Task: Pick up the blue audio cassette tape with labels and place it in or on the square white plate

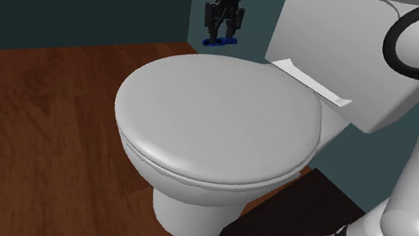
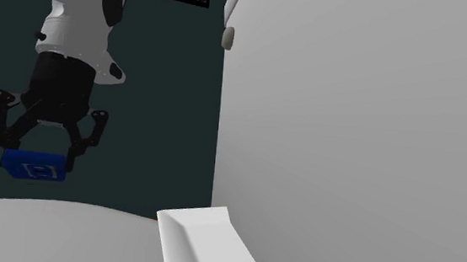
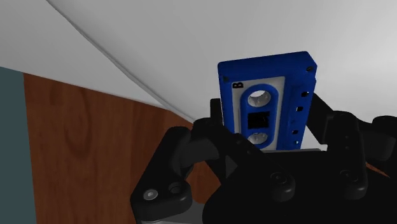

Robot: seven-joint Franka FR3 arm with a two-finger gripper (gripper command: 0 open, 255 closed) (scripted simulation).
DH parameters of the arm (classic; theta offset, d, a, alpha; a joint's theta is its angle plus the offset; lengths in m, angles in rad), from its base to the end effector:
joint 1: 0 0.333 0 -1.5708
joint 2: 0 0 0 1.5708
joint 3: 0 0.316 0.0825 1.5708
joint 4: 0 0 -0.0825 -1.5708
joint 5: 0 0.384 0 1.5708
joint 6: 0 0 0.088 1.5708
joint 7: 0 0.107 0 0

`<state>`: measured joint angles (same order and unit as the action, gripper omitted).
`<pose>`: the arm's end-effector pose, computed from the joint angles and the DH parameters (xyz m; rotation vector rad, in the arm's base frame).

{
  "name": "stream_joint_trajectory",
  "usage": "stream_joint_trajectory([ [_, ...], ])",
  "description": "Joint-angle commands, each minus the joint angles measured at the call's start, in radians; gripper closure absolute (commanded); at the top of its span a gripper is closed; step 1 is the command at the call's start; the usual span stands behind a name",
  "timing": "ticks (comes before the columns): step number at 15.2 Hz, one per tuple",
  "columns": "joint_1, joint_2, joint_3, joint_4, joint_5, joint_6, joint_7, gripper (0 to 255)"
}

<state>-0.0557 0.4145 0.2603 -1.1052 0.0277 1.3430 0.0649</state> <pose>0.6400 0.0963 0.5774 -3.0134 -0.1978 0.2711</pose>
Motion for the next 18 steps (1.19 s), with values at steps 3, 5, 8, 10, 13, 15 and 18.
stream_joint_trajectory([
  [3,0.010,0.028,0.001,0.101,-0.005,-0.074,0.009,255],
  [5,0.017,0.052,0.001,0.168,-0.010,-0.116,0.015,255],
  [8,-0.002,0.018,-0.001,0.139,-0.004,-0.122,-0.002,255],
  [10,-0.048,-0.073,-0.009,0.003,0.013,-0.080,-0.046,255],
  [13,-0.104,-0.184,-0.029,-0.150,0.032,-0.041,-0.115,255],
  [15,-0.137,-0.246,-0.045,-0.232,0.040,-0.024,-0.162,255],
  [18,-0.179,-0.328,-0.074,-0.335,0.046,-0.008,-0.233,255],
])
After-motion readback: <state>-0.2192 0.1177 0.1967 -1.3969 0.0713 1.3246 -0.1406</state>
